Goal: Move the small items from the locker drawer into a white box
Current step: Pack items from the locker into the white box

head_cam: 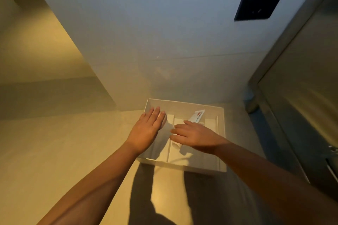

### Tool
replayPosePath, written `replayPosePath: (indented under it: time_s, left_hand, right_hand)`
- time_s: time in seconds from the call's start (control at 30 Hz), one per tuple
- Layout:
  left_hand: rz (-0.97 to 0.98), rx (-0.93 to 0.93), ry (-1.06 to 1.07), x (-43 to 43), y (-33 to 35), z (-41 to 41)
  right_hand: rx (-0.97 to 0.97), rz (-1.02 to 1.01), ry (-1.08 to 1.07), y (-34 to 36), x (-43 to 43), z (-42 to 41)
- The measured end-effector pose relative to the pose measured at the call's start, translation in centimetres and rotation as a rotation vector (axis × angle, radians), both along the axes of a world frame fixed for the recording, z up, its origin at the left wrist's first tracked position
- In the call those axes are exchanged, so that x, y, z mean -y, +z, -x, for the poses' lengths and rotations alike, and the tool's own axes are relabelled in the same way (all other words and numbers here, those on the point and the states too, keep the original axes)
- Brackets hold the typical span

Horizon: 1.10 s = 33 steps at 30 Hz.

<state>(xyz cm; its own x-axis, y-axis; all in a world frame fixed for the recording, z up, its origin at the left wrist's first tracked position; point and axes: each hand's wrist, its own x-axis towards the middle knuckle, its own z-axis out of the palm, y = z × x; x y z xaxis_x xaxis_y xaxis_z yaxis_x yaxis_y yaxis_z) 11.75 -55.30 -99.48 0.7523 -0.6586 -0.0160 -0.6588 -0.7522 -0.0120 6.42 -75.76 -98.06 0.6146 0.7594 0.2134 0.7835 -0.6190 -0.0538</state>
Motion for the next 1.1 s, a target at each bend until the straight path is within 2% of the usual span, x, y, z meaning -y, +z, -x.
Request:
replayPosePath:
  time_s: [0.17,0.33,0.5,0.8,0.9,1.1]
  left_hand:
    - [-0.048,-0.011,-0.013,2.0,-3.1,0.5]
    - [0.014,-0.031,-0.031,4.2,-5.1,0.3]
    - [-0.023,-0.090,0.020,5.0,-7.0,0.3]
    - [-0.032,-0.231,0.041,6.0,-10.6,-0.7]
    - [-0.042,-0.265,0.059,6.6,-11.6,-1.2]
    - [-0.123,-0.254,0.037,7.3,-12.8,-1.3]
  right_hand:
    - [-0.095,0.021,-0.017,-3.1,0.6,1.6]
    - [-0.069,0.069,-0.035,-5.3,1.5,1.4]
    - [-0.123,0.080,-0.040,-7.3,1.8,1.0]
    - [-0.226,-0.053,-0.115,-10.5,1.8,-0.3]
    - [-0.228,0.039,-0.177,-10.9,1.8,-0.6]
    - [-0.434,0.325,-0.408,-12.9,1.9,-0.3]
